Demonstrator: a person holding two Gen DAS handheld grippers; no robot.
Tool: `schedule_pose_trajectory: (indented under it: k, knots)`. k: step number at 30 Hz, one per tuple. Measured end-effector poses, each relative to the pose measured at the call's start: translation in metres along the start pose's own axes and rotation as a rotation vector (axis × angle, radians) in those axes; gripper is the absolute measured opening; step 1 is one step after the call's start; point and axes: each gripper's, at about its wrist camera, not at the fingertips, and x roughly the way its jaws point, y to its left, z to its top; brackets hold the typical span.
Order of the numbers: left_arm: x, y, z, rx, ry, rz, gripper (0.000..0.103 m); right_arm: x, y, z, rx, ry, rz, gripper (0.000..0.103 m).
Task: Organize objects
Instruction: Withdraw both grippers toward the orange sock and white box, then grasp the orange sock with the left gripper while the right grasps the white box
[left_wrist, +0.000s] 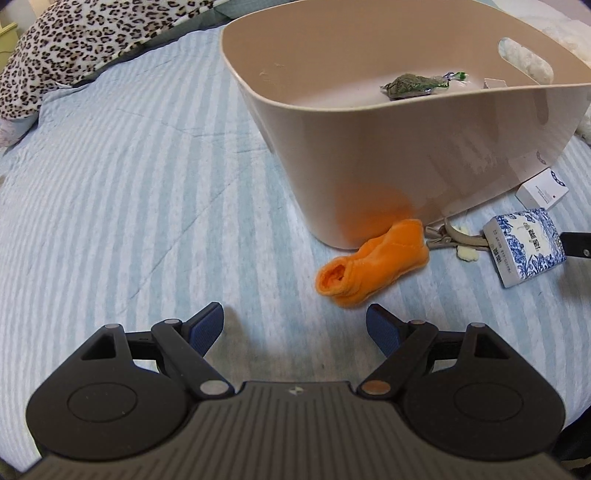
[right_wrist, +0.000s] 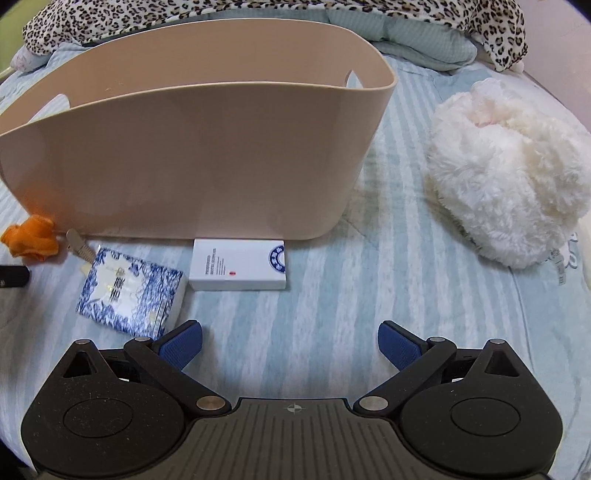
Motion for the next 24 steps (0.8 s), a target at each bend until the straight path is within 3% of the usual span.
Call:
schedule_pose_trajectory:
  k: [7, 14, 17, 19, 24]
  knots:
    - [0.005, -0.002, 0.006, -0.025, -0.027, -0.061, 0.085, 0.012, 0.002, 0.012, 0.045, -0.004, 0.042, 0.103]
    - [0.006, -0.012, 0.009, -0.014, -0.066, -0.061, 0.085, 0.017, 0.014, 0.017, 0.033, -0.019, 0.029, 0.102]
    - [0.006, -0.014, 0.011, -0.042, -0.067, -0.068, 0.082, 0.018, 0.014, 0.018, 0.050, -0.038, 0.018, 0.089]
    - [0.005, -0.013, 0.012, -0.060, -0.074, -0.094, 0.065, 0.016, 0.014, 0.018, 0.056, -0.050, 0.014, 0.083]
    - [0.000, -0.022, 0.013, -0.024, -0.086, -0.126, 0.039, 0.014, 0.013, 0.014, 0.055, -0.056, 0.011, 0.070]
